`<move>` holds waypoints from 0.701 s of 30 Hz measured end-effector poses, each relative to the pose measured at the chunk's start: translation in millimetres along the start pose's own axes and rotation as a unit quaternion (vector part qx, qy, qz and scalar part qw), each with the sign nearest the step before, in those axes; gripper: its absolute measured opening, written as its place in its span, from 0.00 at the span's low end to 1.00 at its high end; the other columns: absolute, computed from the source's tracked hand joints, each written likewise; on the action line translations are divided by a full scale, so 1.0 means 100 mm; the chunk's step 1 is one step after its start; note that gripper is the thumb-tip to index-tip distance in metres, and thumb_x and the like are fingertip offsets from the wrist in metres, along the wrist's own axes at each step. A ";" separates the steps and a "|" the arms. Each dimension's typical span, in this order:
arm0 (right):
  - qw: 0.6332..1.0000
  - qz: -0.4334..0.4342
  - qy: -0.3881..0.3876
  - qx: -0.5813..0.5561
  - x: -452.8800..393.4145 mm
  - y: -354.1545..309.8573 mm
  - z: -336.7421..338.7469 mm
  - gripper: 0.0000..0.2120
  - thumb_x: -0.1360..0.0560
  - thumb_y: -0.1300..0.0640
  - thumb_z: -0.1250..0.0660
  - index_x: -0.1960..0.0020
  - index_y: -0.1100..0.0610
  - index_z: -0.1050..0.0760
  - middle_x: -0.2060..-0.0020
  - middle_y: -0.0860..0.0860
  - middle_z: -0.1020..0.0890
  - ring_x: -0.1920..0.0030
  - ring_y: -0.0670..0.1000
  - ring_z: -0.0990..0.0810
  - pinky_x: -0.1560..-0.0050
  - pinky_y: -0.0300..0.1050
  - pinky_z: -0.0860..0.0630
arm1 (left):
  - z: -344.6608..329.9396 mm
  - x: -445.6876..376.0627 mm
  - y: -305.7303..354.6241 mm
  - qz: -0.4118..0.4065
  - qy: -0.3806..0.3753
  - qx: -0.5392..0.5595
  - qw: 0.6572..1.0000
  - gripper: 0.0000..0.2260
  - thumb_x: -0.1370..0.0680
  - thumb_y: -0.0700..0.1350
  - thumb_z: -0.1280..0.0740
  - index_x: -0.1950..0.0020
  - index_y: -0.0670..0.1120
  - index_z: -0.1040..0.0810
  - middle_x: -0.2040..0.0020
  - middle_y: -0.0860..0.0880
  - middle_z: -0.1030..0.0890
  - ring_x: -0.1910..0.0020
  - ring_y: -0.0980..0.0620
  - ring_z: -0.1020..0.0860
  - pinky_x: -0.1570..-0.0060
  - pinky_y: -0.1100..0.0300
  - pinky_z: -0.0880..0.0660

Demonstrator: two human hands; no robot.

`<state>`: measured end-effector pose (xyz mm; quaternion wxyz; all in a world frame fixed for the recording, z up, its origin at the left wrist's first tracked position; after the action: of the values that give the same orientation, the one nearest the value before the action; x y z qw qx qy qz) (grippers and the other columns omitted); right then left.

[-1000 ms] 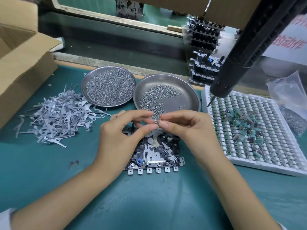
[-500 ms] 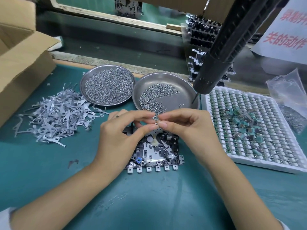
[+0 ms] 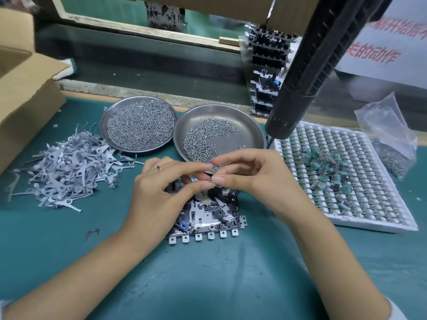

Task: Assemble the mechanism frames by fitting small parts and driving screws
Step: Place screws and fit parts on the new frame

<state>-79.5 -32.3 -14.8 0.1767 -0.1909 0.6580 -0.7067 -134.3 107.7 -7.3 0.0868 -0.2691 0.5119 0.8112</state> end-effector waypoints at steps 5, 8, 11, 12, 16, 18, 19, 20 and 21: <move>0.999 -0.021 -0.026 0.003 -0.02 0.04 -0.03 0.14 0.39 0.59 0.25 0.53 0.53 0.19 0.66 0.49 0.16 0.63 0.44 0.18 0.58 0.34 0.23 | -0.02 0.00 0.00 0.000 -0.010 0.013 1.000 0.17 0.33 0.49 0.26 0.45 0.58 0.21 0.57 0.63 0.18 0.60 0.59 0.24 0.51 0.58 0.31; 0.999 -0.030 -0.028 0.003 -0.02 0.04 -0.04 0.15 0.39 0.60 0.25 0.52 0.55 0.19 0.67 0.48 0.17 0.63 0.45 0.19 0.55 0.36 0.22 | -0.06 -0.01 0.01 -0.009 -0.027 0.019 0.999 0.19 0.33 0.51 0.26 0.44 0.56 0.22 0.54 0.60 0.18 0.58 0.59 0.22 0.50 0.53 0.30; 1.000 -0.020 -0.011 0.020 0.03 -0.01 -0.01 0.11 0.35 0.63 0.25 0.53 0.54 0.19 0.65 0.48 0.17 0.61 0.45 0.19 0.53 0.38 0.21 | -0.05 -0.01 -0.01 -0.007 -0.032 0.032 0.999 0.07 0.31 0.50 0.29 0.54 0.55 0.16 0.56 0.57 0.17 0.55 0.55 0.20 0.49 0.44 0.27; 0.999 -0.011 0.003 0.038 0.06 -0.06 0.04 0.10 0.34 0.62 0.25 0.54 0.53 0.18 0.63 0.50 0.16 0.60 0.46 0.18 0.52 0.38 0.21 | -0.05 -0.01 -0.02 0.003 -0.031 0.037 0.999 0.05 0.30 0.50 0.29 0.55 0.55 0.16 0.56 0.57 0.17 0.54 0.55 0.20 0.48 0.44 0.27; 0.972 0.036 0.114 0.202 0.34 -0.30 0.47 0.11 0.29 0.65 0.27 0.58 0.48 0.18 0.61 0.46 0.15 0.58 0.47 0.18 0.54 0.33 0.23 | -0.04 0.01 -0.12 0.077 -0.021 0.074 0.994 0.06 0.31 0.49 0.29 0.55 0.55 0.17 0.56 0.56 0.17 0.53 0.55 0.21 0.47 0.61 0.26; 0.927 0.027 0.158 0.338 0.53 -0.37 0.75 0.13 0.28 0.65 0.29 0.58 0.46 0.19 0.63 0.43 0.17 0.61 0.44 0.21 0.58 0.29 0.27 | -0.03 0.03 -0.15 0.103 -0.012 0.093 0.990 0.06 0.32 0.49 0.29 0.56 0.56 0.16 0.56 0.55 0.17 0.55 0.55 0.21 0.50 0.67 0.27; 0.900 0.008 0.155 0.406 0.61 -0.37 0.86 0.12 0.27 0.65 0.29 0.56 0.47 0.19 0.62 0.43 0.19 0.62 0.43 0.22 0.58 0.28 0.29 | -0.02 0.03 -0.16 0.112 -0.007 0.100 0.989 0.06 0.32 0.49 0.28 0.56 0.57 0.16 0.57 0.54 0.17 0.56 0.55 0.21 0.52 0.69 0.27; 0.874 -0.015 0.142 0.465 0.67 -0.34 0.95 0.10 0.27 0.64 0.29 0.53 0.50 0.18 0.60 0.44 0.20 0.61 0.43 0.24 0.59 0.29 0.31 | -0.02 0.03 -0.17 0.118 -0.004 0.105 0.987 0.06 0.32 0.49 0.28 0.57 0.57 0.15 0.57 0.53 0.17 0.57 0.56 0.21 0.54 0.71 0.27; 0.851 -0.035 0.129 0.508 0.71 -0.29 1.03 0.10 0.27 0.64 0.29 0.50 0.52 0.17 0.58 0.46 0.20 0.60 0.44 0.24 0.59 0.31 0.34 | -0.01 0.03 -0.17 0.122 0.001 0.109 0.987 0.07 0.32 0.49 0.28 0.57 0.58 0.16 0.57 0.53 0.16 0.59 0.57 0.21 0.55 0.71 0.27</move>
<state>-89.0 -154.2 23.4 0.1381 -0.0047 0.2168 -0.9664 -129.4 114.4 -23.0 0.0151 -0.1940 0.6262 0.7550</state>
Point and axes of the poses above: each hand's wrist, its own x-axis away from the middle knuckle, its own z-axis out of the back of the hand, y = z × x, the point moved 8 cm from there along -x, towards the middle knuckle
